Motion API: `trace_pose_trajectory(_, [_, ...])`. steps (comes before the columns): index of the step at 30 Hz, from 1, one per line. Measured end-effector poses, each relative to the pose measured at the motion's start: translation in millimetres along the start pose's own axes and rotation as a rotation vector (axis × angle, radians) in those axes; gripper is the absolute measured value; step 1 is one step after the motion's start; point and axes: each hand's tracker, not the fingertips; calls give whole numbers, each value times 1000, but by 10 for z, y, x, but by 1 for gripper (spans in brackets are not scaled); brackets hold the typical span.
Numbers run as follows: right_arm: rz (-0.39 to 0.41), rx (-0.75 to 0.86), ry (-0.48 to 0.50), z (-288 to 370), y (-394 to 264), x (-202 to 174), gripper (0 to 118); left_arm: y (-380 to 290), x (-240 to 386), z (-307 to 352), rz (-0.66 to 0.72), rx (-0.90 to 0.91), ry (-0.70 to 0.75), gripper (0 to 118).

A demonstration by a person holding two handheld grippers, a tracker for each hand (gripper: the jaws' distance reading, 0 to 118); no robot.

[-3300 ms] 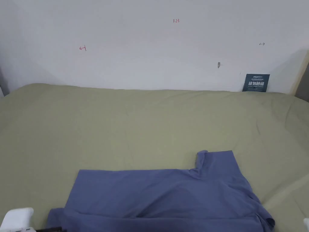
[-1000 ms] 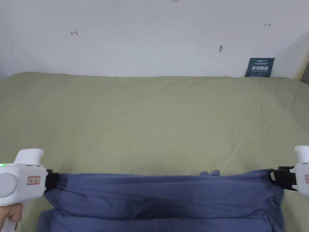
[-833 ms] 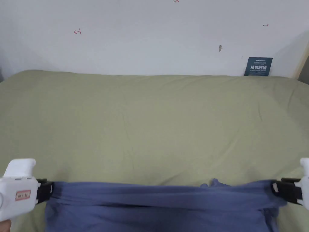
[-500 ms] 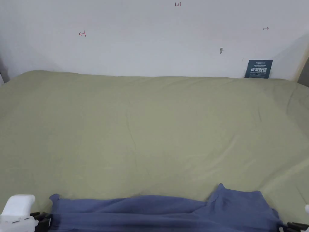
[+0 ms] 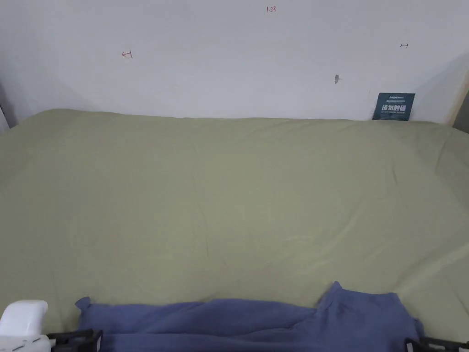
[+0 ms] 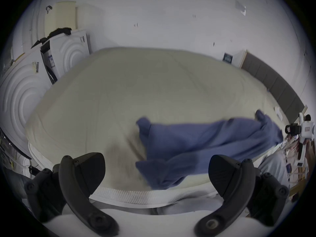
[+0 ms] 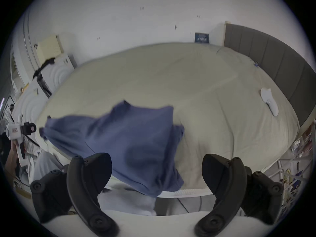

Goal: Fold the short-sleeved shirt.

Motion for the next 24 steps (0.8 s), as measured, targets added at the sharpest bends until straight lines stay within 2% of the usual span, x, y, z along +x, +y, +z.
trace_pose_trajectory(2, [-3,60,17,284,169,-163,112,139,165,177,2,68,-4,118])
trace_pose_trajectory(3, [19,112,15,81,201,-241,112,242,281,287,-4,131,-11,114])
trace_pose_trajectory(4, [42,165,23,128,279,-372,109,353,410,398,-16,183,-13,101])
trace_pose_trajectory(5, [55,199,9,206,345,-501,100,420,553,504,-30,223,-9,91])
trace_pose_trajectory(6, [65,274,-6,319,409,-671,100,508,709,617,-34,292,-5,91])
trace_pose_trajectory(7, [77,376,-28,394,412,-802,95,576,848,702,-37,345,-2,85])
trace_pose_trajectory(8, [89,448,-56,457,440,-943,84,622,955,758,-39,394,-8,72])
trace_pose_trajectory(9, [103,498,-84,494,462,-1097,61,652,1099,818,-47,438,-3,49])
trace_pose_trajectory(10, [113,546,-111,522,466,-1230,25,666,1225,860,-42,498,25,16])
trace_pose_trajectory(11, [106,603,-105,560,445,-1294,2,643,1336,886,-65,551,48,0])
trace_pose_trajectory(12, [91,671,-129,603,406,-1373,2,650,1441,915,-93,579,92,0])
trace_pose_trajectory(15, [78,749,-142,679,371,-1524,2,599,1530,921,-94,613,89,0])
trace_pose_trajectory(17, [91,750,-131,703,368,-1560,2,574,1571,962,-96,632,85,0])
trace_pose_trajectory(20, [131,778,-166,730,354,-1622,2,551,1586,1004,-114,645,101,0])
trace_pose_trajectory(24, [123,765,-151,731,362,-1623,2,547,1562,1029,-123,645,103,0])
